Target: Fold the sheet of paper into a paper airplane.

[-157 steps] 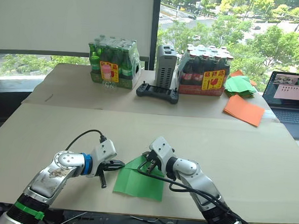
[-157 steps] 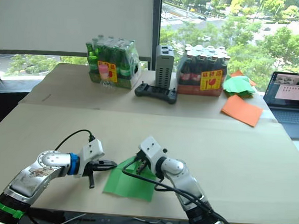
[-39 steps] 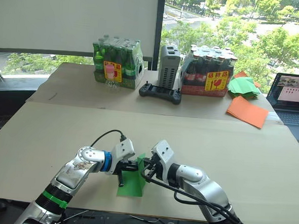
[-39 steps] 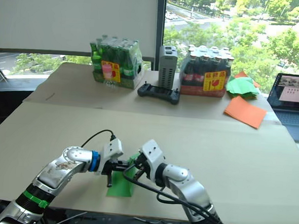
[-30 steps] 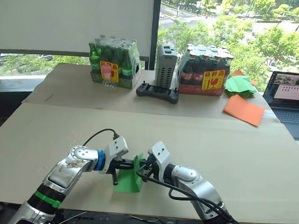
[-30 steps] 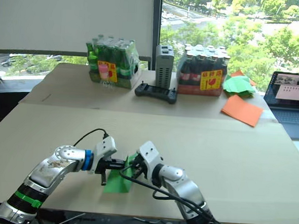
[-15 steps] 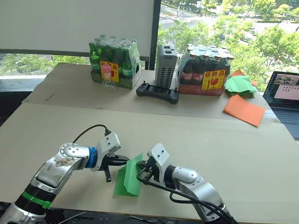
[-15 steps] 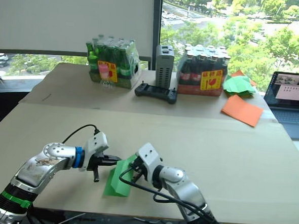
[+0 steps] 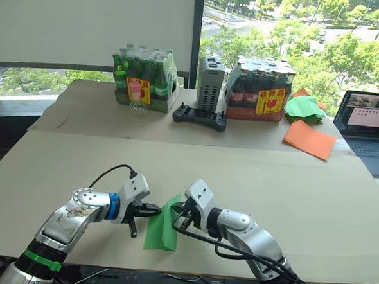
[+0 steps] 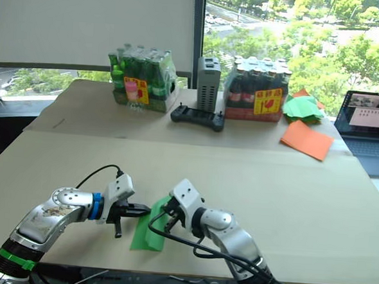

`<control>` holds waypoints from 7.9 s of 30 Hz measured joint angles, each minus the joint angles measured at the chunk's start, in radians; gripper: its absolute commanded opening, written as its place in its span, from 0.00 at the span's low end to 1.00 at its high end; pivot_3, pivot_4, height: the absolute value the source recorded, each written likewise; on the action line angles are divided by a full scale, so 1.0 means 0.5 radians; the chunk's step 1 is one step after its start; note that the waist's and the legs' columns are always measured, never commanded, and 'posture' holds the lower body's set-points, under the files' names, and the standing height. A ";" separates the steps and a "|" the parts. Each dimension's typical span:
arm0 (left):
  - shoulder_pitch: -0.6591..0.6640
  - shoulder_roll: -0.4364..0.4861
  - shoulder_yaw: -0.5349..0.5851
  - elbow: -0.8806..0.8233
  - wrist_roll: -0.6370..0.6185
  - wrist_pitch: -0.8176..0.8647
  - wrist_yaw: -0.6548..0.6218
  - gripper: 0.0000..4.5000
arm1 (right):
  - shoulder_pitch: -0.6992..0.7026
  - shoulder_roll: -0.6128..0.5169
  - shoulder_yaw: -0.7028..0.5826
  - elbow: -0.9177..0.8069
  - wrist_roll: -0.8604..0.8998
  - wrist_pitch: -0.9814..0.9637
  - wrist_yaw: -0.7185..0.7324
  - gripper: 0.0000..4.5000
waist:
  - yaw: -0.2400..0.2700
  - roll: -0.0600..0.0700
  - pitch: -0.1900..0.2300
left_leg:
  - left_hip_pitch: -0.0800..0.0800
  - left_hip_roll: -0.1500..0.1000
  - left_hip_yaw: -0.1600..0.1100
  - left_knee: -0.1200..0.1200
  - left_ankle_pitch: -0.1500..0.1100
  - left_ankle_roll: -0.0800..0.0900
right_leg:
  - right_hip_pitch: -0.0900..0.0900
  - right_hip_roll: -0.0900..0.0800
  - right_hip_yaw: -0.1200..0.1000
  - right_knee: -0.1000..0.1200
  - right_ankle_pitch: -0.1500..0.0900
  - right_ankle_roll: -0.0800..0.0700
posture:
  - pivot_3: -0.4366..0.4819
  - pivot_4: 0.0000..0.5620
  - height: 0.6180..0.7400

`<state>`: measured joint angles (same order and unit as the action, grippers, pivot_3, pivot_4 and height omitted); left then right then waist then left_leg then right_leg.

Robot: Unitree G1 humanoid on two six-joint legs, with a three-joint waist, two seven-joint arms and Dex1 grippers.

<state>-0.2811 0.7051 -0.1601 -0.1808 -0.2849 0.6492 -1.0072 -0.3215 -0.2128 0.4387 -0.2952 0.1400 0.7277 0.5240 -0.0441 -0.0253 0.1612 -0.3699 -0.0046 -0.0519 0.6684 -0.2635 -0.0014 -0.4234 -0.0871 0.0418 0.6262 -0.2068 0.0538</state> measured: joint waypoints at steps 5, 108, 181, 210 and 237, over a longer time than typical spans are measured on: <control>-0.063 0.033 0.068 0.004 -0.033 0.006 -0.003 0.01 | -0.004 0.029 0.052 0.035 -0.003 0.000 -0.005 0.00 | -0.002 0.000 0.000 | 0.000 0.000 0.000 0.000 0.000 0.000 | 0.000 0.000 0.000 0.000 0.000 0.000 | 0.48 0.27 1.00; 0.295 0.020 0.026 -0.115 -0.126 -0.202 0.116 0.01 | -0.088 0.047 0.021 0.342 0.001 -0.203 0.045 0.00 | 0.003 0.001 0.000 | 0.007 0.005 -0.001 -0.001 0.000 0.000 | 0.004 0.006 -0.001 0.002 -0.001 -0.008 | 0.48 0.27 1.00; 0.280 0.022 -0.028 -0.122 -0.072 -0.209 0.103 0.01 | 0.368 -0.630 0.132 -0.250 0.153 -0.257 0.575 0.00 | 0.016 0.001 -0.014 | 0.036 0.007 -0.001 -0.014 -0.007 0.004 | 0.037 0.006 -0.002 -0.005 -0.028 0.007 | 0.48 0.27 1.00; -0.144 0.267 0.118 0.124 -0.144 -0.329 -0.326 0.26 | 0.285 -0.588 -0.504 -0.619 0.607 -0.034 0.344 0.00 | 0.050 -0.007 0.002 | 0.001 0.007 -0.002 -0.013 -0.007 0.002 | -0.005 0.007 -0.003 -0.001 -0.017 -0.011 | 0.48 0.27 1.00; -0.961 -0.139 -0.426 1.618 0.248 -2.868 -1.207 0.19 | 0.370 -0.614 -0.591 -0.634 0.590 0.001 0.056 0.00 | 0.057 -0.008 0.004 | -0.005 0.006 -0.003 0.002 -0.008 0.005 | -0.001 0.008 -0.005 0.002 -0.016 -0.011 | 0.48 0.27 1.00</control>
<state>-0.7616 0.6358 -0.3733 0.6281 -0.1609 -0.7849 -1.6106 -0.1367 -0.5200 0.1432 -0.6123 0.4350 0.7280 0.5521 -0.0157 -0.0294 0.1632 -0.3722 -0.0015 -0.0535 0.6693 -0.2673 0.0013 -0.4237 -0.0832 0.0393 0.6275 -0.2146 0.0485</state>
